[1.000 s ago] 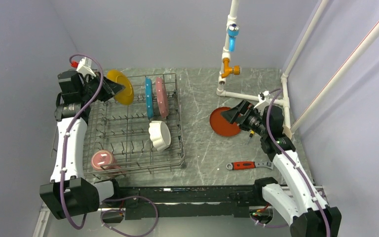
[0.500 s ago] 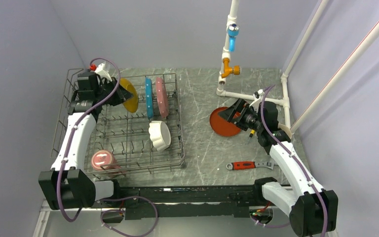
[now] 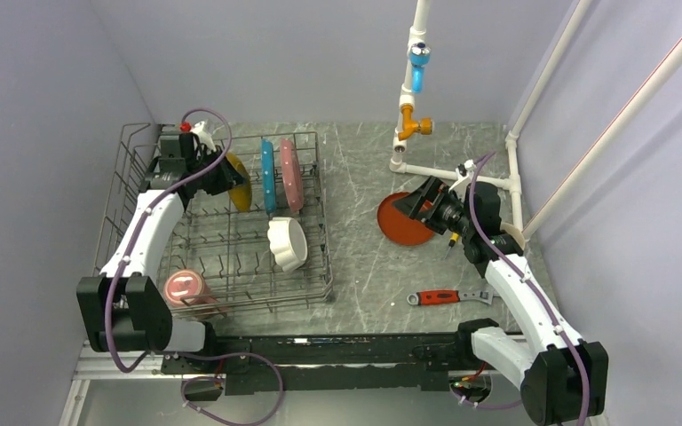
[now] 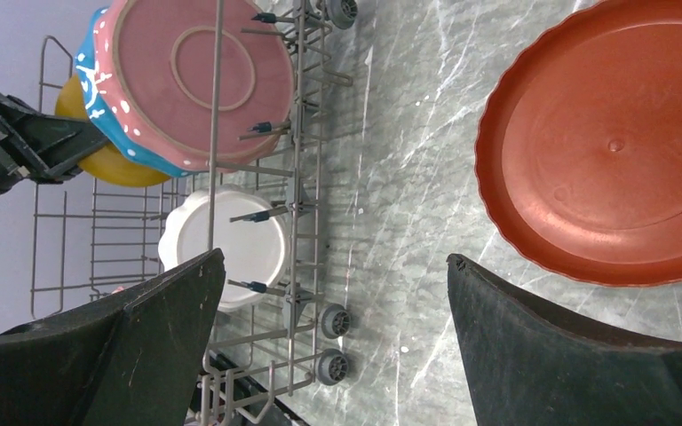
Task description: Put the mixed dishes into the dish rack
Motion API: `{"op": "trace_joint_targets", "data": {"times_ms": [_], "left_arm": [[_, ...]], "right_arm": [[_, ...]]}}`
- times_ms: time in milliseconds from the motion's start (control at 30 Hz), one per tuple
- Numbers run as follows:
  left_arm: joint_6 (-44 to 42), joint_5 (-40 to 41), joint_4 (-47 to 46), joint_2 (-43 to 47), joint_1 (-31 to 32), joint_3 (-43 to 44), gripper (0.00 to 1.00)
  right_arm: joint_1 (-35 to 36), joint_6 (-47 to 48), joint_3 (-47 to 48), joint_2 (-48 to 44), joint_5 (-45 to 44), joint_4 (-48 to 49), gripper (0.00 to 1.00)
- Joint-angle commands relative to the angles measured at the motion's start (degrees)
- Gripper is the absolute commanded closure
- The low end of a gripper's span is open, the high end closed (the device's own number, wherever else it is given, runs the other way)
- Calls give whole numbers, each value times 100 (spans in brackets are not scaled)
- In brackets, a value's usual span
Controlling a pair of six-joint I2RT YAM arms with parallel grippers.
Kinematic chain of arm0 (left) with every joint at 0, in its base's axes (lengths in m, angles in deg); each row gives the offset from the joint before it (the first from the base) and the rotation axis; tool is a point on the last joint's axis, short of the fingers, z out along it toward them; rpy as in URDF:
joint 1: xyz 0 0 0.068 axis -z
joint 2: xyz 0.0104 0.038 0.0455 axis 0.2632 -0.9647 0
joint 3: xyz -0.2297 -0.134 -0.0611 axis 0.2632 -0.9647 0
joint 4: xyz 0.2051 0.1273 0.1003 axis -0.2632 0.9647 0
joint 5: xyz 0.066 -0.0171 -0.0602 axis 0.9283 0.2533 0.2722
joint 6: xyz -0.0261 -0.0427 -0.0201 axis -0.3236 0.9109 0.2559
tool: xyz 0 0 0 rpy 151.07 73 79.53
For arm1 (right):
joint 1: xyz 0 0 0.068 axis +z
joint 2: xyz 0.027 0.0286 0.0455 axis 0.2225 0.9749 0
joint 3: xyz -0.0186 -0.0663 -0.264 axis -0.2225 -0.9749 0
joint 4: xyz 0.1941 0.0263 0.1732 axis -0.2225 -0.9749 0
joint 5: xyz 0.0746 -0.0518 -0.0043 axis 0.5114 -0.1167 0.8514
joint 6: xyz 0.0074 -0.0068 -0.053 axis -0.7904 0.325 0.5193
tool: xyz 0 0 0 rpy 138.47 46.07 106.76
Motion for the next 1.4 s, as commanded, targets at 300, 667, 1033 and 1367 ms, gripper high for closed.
{"op": "trace_joint_targets", "data": {"times_ms": [300,667,1033,1367], "left_arm": [[-137,165,-31,-730,277,665,96],[-224,202,128,-1217,479,963,85],[-417,769,138,-733,811,881,93],[-327,754,-107,-105,871,589,100]], "right_arm": [[2,31,-114,2,134,506,4],[4,54,-207,19,132,546,4],[-5,77,-220,10,143,482,4],[-3,11,-170,75,166,481,4]]}}
